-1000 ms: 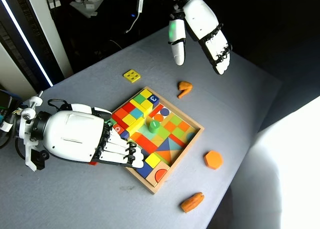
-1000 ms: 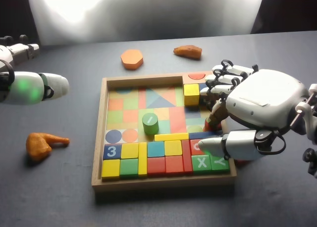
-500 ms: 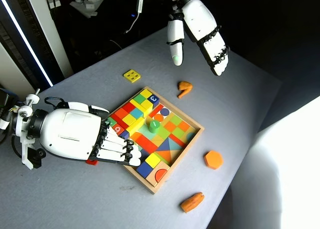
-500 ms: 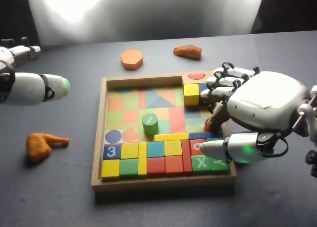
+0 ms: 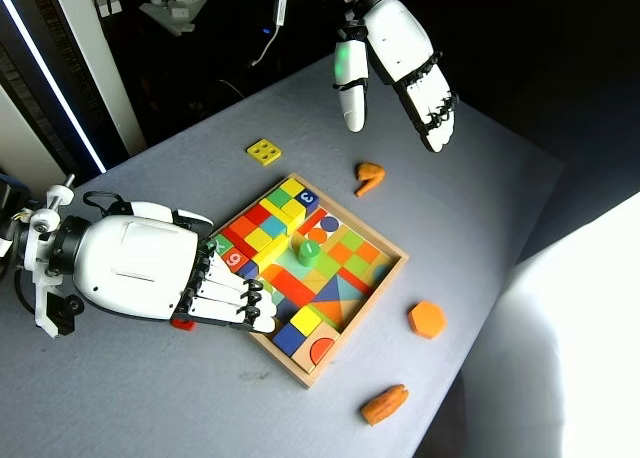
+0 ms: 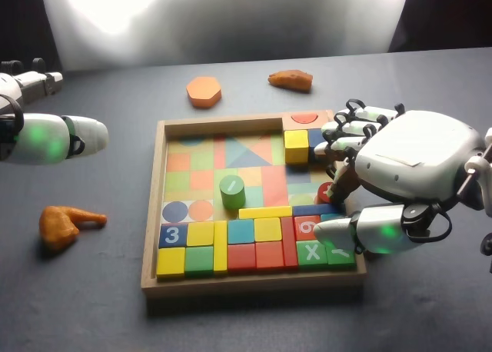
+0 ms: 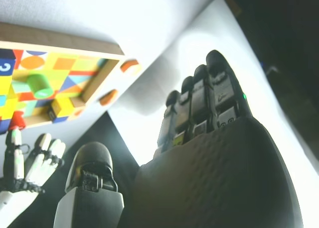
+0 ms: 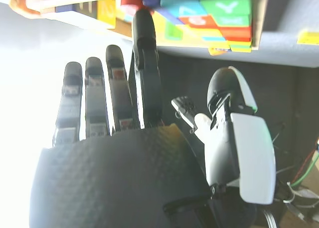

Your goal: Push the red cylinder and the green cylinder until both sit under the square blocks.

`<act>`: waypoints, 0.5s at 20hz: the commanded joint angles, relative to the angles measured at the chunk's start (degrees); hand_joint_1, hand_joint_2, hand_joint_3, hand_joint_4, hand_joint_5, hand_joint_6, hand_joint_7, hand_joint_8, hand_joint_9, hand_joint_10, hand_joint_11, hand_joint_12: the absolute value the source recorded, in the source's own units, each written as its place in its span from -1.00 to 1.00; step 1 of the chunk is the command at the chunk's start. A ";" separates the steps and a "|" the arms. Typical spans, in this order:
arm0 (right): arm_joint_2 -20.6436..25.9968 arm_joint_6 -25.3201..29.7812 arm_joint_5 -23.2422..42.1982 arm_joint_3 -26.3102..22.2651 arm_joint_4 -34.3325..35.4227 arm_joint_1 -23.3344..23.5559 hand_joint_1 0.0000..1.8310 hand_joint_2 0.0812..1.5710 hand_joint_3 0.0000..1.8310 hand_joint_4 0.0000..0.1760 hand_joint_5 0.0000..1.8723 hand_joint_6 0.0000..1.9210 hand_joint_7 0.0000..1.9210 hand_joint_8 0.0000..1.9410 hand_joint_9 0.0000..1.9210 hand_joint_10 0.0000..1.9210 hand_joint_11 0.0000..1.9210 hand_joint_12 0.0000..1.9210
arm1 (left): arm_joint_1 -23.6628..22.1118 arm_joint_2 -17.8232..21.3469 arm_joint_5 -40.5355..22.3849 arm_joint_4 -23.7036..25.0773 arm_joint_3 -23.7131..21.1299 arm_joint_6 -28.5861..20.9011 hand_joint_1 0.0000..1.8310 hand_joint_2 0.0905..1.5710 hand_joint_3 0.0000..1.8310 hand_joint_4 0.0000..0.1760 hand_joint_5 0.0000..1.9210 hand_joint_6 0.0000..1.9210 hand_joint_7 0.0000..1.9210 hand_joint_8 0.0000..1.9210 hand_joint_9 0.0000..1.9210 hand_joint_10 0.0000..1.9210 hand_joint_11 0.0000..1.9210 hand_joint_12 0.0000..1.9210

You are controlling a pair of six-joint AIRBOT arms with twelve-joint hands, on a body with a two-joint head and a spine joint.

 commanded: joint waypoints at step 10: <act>0.21 0.85 2.62 -0.13 -0.63 5.20 -1.00 0.46 -1.00 -1.00 0.03 -1.00 -0.67 -1.00 -0.85 -1.00 -1.00 -0.88 | -0.21 0.57 0.94 3.27 0.60 0.00 -1.00 0.52 -1.00 -0.59 -1.00 -1.00 -1.00 -1.00 -0.98 -0.98 -1.00 -0.75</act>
